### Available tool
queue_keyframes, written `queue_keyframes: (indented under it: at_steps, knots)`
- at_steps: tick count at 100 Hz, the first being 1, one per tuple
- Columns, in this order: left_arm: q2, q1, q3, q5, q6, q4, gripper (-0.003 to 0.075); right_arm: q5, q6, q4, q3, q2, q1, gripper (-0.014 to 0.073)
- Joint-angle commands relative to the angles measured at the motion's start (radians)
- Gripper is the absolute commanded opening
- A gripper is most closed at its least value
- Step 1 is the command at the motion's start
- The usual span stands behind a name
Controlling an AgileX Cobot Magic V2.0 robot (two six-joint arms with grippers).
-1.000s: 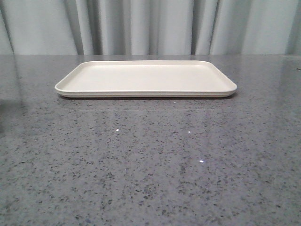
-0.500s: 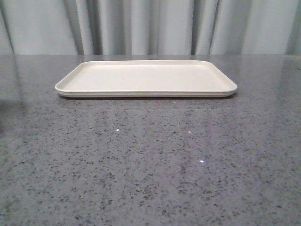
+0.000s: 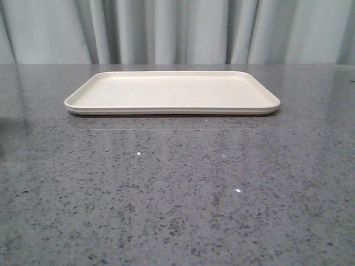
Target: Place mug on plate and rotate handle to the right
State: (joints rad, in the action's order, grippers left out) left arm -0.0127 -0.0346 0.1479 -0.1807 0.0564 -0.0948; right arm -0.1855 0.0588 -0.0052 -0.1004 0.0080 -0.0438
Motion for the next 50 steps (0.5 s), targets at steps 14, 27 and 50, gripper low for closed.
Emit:
queue_keyframes:
  at_steps: [14, 27, 50]
  knots:
    - [-0.155, -0.002, 0.175, -0.021, -0.001, -0.014, -0.0019, -0.012, -0.003, -0.008, -0.124, 0.107, 0.008, -0.0062]
    - [-0.254, -0.002, 0.244, -0.034, -0.001, -0.026, -0.0018, -0.020, -0.003, -0.008, -0.175, 0.169, 0.008, -0.0046]
    - [-0.437, -0.002, 0.368, -0.043, -0.001, -0.033, 0.0174, -0.084, -0.003, -0.008, -0.269, 0.319, 0.008, 0.0241]
